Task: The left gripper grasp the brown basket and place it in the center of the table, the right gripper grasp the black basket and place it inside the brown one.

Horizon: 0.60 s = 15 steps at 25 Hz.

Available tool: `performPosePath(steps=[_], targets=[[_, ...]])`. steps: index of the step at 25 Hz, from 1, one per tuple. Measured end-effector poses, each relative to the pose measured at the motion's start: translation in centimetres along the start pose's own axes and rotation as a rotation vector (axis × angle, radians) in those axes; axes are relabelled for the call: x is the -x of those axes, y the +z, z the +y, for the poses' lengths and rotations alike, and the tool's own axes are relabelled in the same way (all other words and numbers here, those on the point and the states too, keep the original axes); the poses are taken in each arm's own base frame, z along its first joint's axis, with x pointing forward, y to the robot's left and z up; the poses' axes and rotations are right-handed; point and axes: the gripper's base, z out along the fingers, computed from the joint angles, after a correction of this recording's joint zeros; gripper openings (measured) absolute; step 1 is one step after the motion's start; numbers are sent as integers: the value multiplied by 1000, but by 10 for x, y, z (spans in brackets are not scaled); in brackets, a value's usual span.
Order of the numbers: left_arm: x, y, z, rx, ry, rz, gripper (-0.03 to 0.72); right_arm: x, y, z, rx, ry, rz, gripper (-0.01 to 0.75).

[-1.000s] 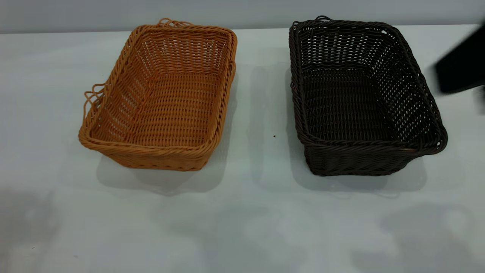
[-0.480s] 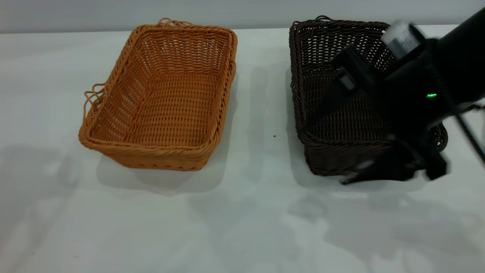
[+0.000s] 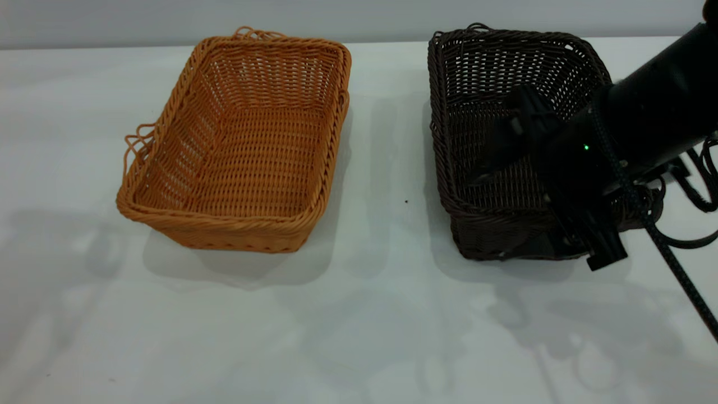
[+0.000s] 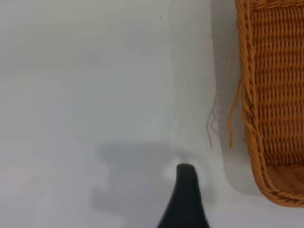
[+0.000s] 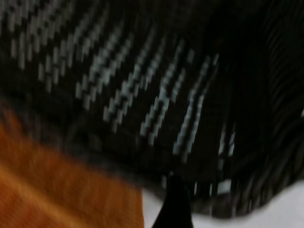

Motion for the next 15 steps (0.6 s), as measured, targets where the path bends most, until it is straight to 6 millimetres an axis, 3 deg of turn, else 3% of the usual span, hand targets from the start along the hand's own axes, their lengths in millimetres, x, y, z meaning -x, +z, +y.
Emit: performPosePath(steps=[8, 15], targets=[[21, 33, 2, -15, -34, 36, 555, 20, 22, -1, -53, 149, -143, 590], [40, 86, 4, -45, -77, 109, 555, 28, 34, 6, -49, 221, -190, 590]])
